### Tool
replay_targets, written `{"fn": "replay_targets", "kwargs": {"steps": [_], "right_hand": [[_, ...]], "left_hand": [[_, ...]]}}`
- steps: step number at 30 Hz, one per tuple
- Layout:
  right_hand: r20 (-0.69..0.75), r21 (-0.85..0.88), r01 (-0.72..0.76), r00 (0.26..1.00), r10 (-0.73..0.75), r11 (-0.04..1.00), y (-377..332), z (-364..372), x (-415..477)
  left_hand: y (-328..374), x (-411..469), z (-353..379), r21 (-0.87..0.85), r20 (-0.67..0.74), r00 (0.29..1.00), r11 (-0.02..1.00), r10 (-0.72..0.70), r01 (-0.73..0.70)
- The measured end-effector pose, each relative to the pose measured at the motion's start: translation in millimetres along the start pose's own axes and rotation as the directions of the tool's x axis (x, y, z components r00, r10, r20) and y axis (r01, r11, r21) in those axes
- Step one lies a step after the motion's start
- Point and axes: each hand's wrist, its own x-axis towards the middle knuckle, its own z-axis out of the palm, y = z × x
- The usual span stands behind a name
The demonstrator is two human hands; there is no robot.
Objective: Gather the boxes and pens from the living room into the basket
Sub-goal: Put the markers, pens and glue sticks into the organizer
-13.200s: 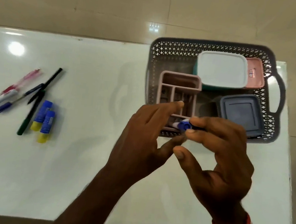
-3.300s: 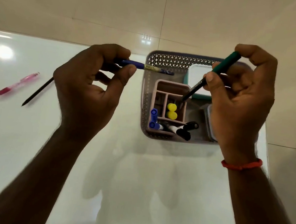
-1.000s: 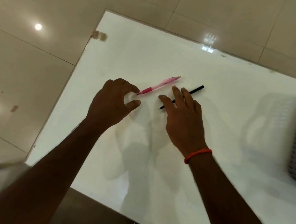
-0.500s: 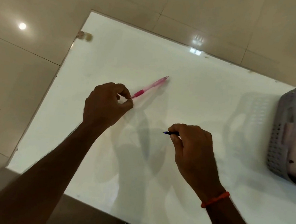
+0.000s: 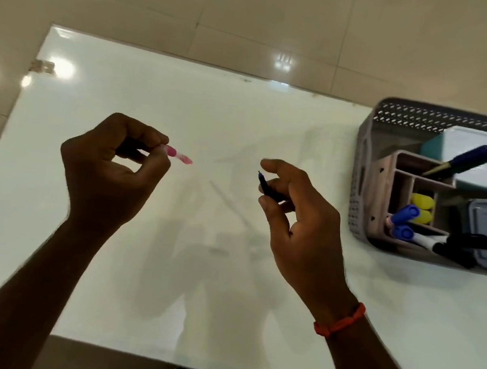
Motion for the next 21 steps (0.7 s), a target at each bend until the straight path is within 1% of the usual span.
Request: {"fn": "replay_targets", "kwargs": {"steps": [3,6,8,10,12,15,18,21], "right_hand": [[-0.023,-0.030,0.061,0.998,-0.062,0.998,4.7,-32.8,0.7],[-0.057,-0.077,0.122,0.990,-0.126,0.990,11.2,-70.9,2.4],[-0.101,-0.093,0.149,0.982,-0.158,0.984,15.7,-97.3,4.8],[-0.179,-0.105,0.164,0.967,-0.181,0.981,21.4,-123.7,7.5],[-0.260,-0.099,0.160,0.949,-0.180,0.982,29.0,-148.4,11.1],[-0.329,-0.080,0.156,0.928,-0.174,0.985,41.9,-178.8,18.6],[-0.414,-0.133,0.157,0.888,-0.199,0.979,54.7,-199.2,28.5],[-0.483,-0.101,0.156,0.856,-0.186,0.983,63.4,-212.1,37.5]], "left_hand": [[28.2,2.4,20.5,-0.033,-0.047,0.999,0.999,0.011,-0.012],[62.0,6.2,48.4,-0.143,-0.070,0.998,0.990,-0.004,-0.006],[85.9,9.0,68.2,-0.196,-0.079,0.997,0.981,-0.007,-0.008],[108.6,12.0,87.6,-0.223,-0.081,0.997,0.974,0.013,-0.030],[129.0,15.2,105.4,-0.260,-0.078,0.996,0.964,0.039,-0.059],[156.5,20.7,129.6,-0.333,-0.083,0.994,0.938,0.073,-0.097],[178.8,26.0,150.0,-0.369,-0.083,0.993,0.923,0.079,-0.104],[195.6,27.7,168.2,-0.399,-0.084,0.993,0.911,0.078,-0.105]]}}
